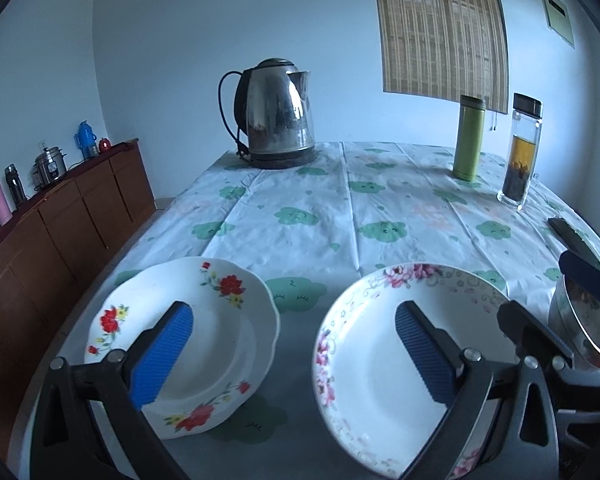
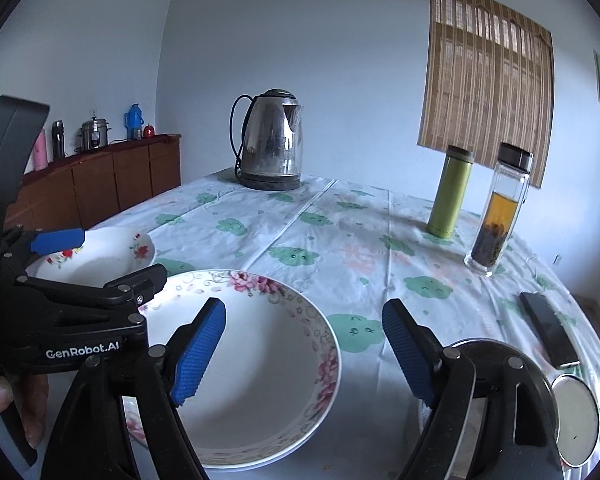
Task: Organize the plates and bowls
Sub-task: 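Move both grippers to the red-flower plate rim and close them on it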
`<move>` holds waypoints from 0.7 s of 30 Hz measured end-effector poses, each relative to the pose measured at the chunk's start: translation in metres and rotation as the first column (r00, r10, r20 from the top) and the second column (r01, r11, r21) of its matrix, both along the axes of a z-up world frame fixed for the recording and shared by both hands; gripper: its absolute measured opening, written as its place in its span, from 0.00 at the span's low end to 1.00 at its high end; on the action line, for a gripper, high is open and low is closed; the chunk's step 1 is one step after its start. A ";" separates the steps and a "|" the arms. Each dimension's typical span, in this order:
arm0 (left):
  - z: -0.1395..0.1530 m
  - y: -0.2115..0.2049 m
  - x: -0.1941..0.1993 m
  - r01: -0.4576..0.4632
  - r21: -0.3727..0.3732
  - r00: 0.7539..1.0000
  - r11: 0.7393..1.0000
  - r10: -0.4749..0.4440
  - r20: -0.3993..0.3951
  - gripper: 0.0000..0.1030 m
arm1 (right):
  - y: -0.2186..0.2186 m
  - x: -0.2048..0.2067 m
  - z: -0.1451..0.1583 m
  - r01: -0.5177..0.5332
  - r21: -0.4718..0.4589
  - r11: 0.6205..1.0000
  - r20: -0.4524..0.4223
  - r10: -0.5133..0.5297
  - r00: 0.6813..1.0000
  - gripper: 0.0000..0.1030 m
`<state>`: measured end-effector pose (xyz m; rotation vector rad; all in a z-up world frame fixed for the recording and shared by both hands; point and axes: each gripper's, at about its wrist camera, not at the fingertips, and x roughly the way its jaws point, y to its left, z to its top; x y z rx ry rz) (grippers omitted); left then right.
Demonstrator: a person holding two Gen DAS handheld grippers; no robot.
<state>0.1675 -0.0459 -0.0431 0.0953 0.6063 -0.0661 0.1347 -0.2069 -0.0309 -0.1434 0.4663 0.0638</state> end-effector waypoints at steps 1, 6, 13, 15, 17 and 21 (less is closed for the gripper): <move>0.003 0.003 -0.002 -0.002 0.006 1.000 1.000 0.002 0.002 1.00 | 0.000 -0.001 0.002 -0.004 0.007 1.000 -0.004 0.004 1.000 0.80; 0.015 0.020 -0.004 -0.014 0.034 1.000 0.999 0.014 0.006 1.00 | 0.007 -0.002 0.013 -0.042 0.053 0.998 -0.012 0.043 0.999 0.80; 0.027 0.065 0.006 -0.101 0.046 0.995 0.994 0.101 0.007 1.00 | 0.023 0.005 0.009 -0.091 0.089 0.992 -0.060 0.096 0.994 0.80; 0.027 0.076 0.011 -0.127 0.049 0.992 0.991 0.127 0.011 1.00 | 0.029 0.009 0.008 -0.109 0.099 0.989 -0.075 0.117 0.990 0.79; 0.028 0.092 0.017 -0.160 0.051 0.987 0.986 0.159 0.017 1.00 | 0.034 0.012 0.009 -0.122 0.108 0.987 -0.085 0.132 0.988 0.77; 0.019 0.119 0.036 -0.230 0.086 0.973 0.969 0.229 0.023 1.00 | 0.053 0.021 0.010 -0.163 0.108 0.981 -0.117 0.175 0.978 0.65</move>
